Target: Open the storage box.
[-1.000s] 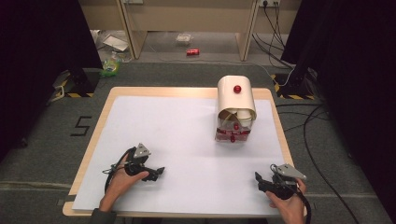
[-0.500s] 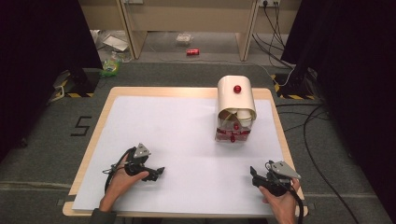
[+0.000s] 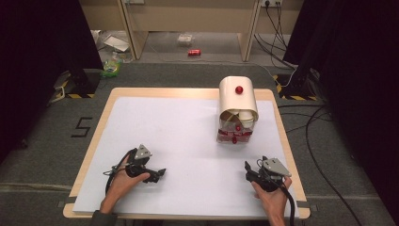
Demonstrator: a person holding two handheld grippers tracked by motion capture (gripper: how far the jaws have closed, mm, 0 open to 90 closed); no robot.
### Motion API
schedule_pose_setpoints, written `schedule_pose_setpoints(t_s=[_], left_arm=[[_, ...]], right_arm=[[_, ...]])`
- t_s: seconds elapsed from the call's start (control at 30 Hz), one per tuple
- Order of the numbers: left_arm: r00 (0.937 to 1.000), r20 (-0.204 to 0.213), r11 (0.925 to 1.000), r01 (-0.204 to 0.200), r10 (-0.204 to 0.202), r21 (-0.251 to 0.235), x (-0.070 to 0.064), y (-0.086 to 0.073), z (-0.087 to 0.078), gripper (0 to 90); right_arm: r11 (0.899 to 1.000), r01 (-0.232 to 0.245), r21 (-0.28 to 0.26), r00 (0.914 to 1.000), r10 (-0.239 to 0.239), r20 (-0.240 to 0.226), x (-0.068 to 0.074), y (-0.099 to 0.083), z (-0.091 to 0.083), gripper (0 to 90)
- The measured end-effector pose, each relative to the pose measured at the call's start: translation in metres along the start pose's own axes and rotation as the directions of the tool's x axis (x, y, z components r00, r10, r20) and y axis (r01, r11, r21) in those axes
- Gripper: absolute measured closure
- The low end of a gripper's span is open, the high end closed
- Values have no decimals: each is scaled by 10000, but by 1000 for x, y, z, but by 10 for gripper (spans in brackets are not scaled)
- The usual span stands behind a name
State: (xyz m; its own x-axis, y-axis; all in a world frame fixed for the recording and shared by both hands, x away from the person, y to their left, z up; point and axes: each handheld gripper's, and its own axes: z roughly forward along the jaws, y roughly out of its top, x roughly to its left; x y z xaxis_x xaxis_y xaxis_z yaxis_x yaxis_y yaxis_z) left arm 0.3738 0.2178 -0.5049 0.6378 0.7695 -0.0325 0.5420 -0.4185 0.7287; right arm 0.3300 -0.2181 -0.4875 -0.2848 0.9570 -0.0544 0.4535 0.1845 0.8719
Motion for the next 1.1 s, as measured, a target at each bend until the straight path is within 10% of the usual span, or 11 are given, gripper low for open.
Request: schedule_pose_setpoints(t_s=[1.1], left_arm=[[10000,3,10000,10,-10,-1,0,0,0,0]], right_arm=[[9935,-274,-1102,9991,307,290,28,18,30,449]])
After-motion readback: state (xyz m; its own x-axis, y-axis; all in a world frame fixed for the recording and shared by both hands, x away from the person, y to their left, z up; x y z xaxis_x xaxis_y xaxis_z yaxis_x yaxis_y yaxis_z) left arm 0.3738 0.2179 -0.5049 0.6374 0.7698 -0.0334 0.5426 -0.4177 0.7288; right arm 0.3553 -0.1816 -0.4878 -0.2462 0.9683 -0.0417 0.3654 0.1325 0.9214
